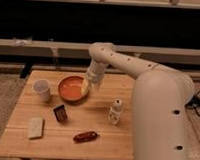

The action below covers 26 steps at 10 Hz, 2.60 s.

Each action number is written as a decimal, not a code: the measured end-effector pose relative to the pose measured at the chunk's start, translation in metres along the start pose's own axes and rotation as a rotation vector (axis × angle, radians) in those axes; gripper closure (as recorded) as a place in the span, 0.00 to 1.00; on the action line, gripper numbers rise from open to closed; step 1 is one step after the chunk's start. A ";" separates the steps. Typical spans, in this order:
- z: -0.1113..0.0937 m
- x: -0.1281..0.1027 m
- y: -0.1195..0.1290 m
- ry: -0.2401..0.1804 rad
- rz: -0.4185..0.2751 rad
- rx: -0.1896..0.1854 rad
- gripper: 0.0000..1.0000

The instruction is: Knock the eraser over

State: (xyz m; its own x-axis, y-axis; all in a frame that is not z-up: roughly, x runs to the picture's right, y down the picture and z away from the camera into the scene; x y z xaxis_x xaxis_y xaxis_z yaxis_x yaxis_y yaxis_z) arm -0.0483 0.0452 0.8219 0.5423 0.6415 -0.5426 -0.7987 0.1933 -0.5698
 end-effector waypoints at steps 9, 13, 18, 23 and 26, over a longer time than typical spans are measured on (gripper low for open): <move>-0.001 -0.029 0.038 -0.058 -0.101 0.088 0.35; 0.002 -0.053 0.080 -0.127 -0.154 0.164 0.35; 0.031 -0.051 0.132 -0.124 -0.239 0.246 0.35; 0.066 -0.047 0.158 -0.059 -0.312 0.290 0.35; 0.077 -0.030 0.146 -0.024 -0.301 0.302 0.35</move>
State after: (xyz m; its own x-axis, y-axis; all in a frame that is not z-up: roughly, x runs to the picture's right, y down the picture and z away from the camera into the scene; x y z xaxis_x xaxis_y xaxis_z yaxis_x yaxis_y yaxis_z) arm -0.2015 0.1113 0.8027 0.7595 0.5395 -0.3635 -0.6482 0.5809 -0.4924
